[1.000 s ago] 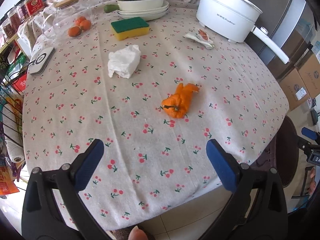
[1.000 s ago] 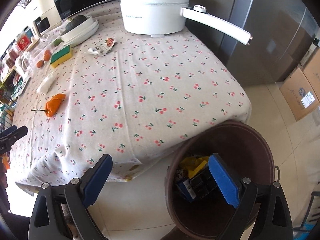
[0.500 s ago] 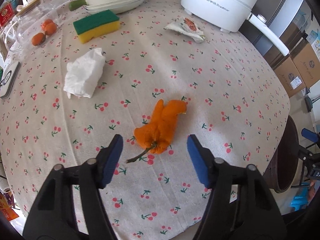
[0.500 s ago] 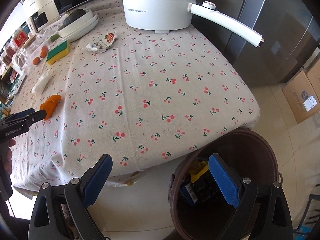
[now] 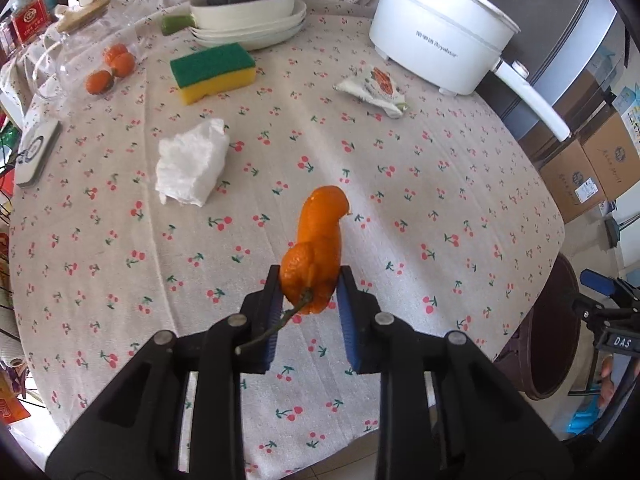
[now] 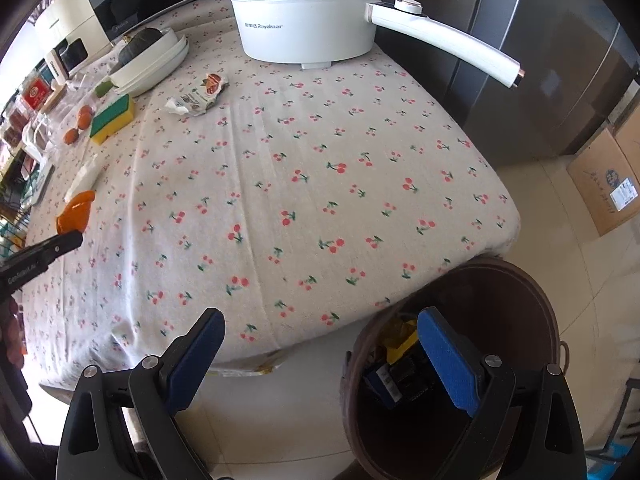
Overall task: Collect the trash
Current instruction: 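Grasp the pecan snack bag with the right tool while the left tool holds the pepper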
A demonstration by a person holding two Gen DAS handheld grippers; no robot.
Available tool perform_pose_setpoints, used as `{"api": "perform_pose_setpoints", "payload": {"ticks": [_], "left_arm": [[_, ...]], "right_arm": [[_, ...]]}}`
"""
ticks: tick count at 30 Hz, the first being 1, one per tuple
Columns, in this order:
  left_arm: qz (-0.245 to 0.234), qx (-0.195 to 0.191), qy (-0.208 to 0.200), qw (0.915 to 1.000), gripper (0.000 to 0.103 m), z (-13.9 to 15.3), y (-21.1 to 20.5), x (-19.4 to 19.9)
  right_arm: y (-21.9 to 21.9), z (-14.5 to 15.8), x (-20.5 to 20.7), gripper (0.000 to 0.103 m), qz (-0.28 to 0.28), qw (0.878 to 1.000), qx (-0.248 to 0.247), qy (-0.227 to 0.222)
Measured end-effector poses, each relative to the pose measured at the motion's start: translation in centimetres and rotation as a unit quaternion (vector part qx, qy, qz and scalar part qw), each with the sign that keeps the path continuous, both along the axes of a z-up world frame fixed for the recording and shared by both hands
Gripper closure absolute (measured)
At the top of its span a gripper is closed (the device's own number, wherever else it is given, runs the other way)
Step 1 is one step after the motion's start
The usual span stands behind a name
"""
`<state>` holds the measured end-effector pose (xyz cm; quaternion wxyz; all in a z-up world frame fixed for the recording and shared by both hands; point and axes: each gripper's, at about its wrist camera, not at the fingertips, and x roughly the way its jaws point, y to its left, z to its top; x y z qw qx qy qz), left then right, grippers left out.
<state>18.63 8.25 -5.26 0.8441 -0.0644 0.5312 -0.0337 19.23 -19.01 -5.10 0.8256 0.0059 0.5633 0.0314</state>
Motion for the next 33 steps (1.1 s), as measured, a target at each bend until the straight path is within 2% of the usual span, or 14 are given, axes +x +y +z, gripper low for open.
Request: {"api": "perform_pose_setpoints", "payload": {"ticks": [3, 6, 11, 14, 18, 25, 28, 30, 32, 33], "left_arm": [[0.013, 0.016, -0.029, 0.9994, 0.075, 1.5, 1.1, -0.5], [0.035, 0.003, -0.043, 0.9985, 0.074, 2.2, 2.8, -0.7], [0.093, -0.031, -0.039, 0.9944, 0.074, 1.5, 5.8, -0.5], [0.106, -0.021, -0.038, 0.9934, 0.074, 1.1, 7.1, -0.4], [0.112, -0.008, -0.041, 0.9928, 0.074, 1.0, 8.6, -0.3], [0.122, -0.020, -0.035, 0.9917, 0.074, 0.8, 10.1, -0.1], [0.125, -0.025, -0.029, 0.9915, 0.074, 0.5, 10.3, 0.1], [0.124, -0.025, -0.028, 0.9916, 0.074, 0.4, 10.1, 0.1], [0.121, -0.026, -0.028, 0.9919, 0.074, 0.5, 9.9, 0.1], [0.119, -0.028, -0.029, 0.9921, 0.074, 0.5, 9.8, 0.0]], "right_arm": [[2.0, 0.4, 2.7, 0.005, -0.002, 0.999, 0.033, 0.006], [4.9, 0.5, 6.4, 0.005, -0.006, 0.998, 0.062, 0.008], [9.1, -0.3, 13.2, 0.004, -0.039, 0.993, 0.109, 0.006], [10.9, -1.4, 16.6, 0.004, -0.064, 0.989, 0.137, 0.009], [13.1, -2.7, 20.4, 0.004, -0.079, 0.986, 0.147, 0.008], [14.0, -5.5, 24.8, 0.002, -0.133, 0.984, 0.117, -0.004], [15.4, -5.7, 25.4, 0.002, -0.125, 0.989, 0.070, -0.018], [16.2, -5.9, 25.3, 0.008, -0.114, 0.993, 0.028, -0.021], [17.1, -6.0, 24.8, 0.023, -0.092, 0.995, -0.018, -0.029], [17.1, -5.9, 24.4, 0.027, -0.085, 0.996, -0.015, -0.033]]}}
